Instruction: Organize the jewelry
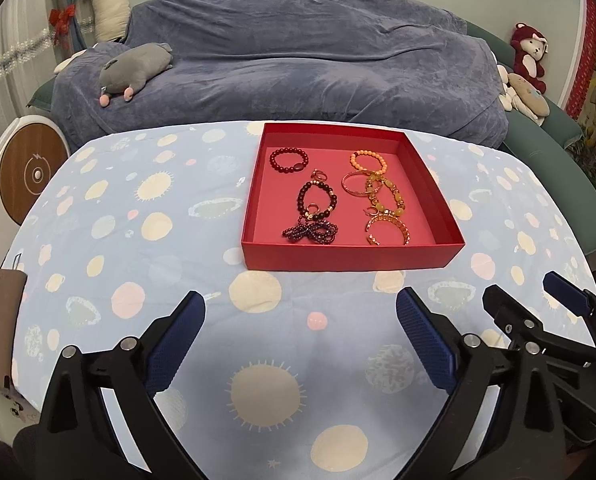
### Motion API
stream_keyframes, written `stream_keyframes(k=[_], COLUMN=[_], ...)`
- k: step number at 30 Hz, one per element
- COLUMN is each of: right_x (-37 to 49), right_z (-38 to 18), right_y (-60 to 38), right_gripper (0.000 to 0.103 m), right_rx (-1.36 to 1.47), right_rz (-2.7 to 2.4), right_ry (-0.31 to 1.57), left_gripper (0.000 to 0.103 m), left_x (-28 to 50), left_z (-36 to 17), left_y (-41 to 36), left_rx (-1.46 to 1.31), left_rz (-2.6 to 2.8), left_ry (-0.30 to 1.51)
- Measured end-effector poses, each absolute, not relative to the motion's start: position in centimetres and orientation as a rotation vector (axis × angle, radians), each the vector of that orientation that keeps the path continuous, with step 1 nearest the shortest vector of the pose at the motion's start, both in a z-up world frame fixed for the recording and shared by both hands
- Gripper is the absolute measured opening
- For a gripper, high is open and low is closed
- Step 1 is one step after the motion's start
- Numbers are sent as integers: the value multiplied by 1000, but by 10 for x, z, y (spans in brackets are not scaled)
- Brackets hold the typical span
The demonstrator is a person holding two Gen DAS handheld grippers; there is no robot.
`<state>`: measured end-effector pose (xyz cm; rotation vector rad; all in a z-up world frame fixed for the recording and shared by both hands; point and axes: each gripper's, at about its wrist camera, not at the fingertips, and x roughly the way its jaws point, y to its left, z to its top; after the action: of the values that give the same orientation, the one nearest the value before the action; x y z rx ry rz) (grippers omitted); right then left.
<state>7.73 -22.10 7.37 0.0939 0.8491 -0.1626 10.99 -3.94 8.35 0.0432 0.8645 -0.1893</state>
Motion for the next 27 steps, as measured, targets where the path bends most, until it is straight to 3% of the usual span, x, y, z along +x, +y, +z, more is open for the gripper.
stream_keyframes(k=[5,9,27], right_x=[65,58,50], right_z=[70,66,58], right_y=[-218,-215,-211], right_gripper=[85,96,96], right_rx=[102,104,111], right_rz=[-137,-136,-147], right_ry=[858,870,883], left_gripper=[93,93,94], left_x=[100,95,85], left_z=[80,78,72], left_y=[-29,-24,-23], left_rx=[42,43,63], left_rz=[-165,-149,-125], left_ry=[866,863,864])
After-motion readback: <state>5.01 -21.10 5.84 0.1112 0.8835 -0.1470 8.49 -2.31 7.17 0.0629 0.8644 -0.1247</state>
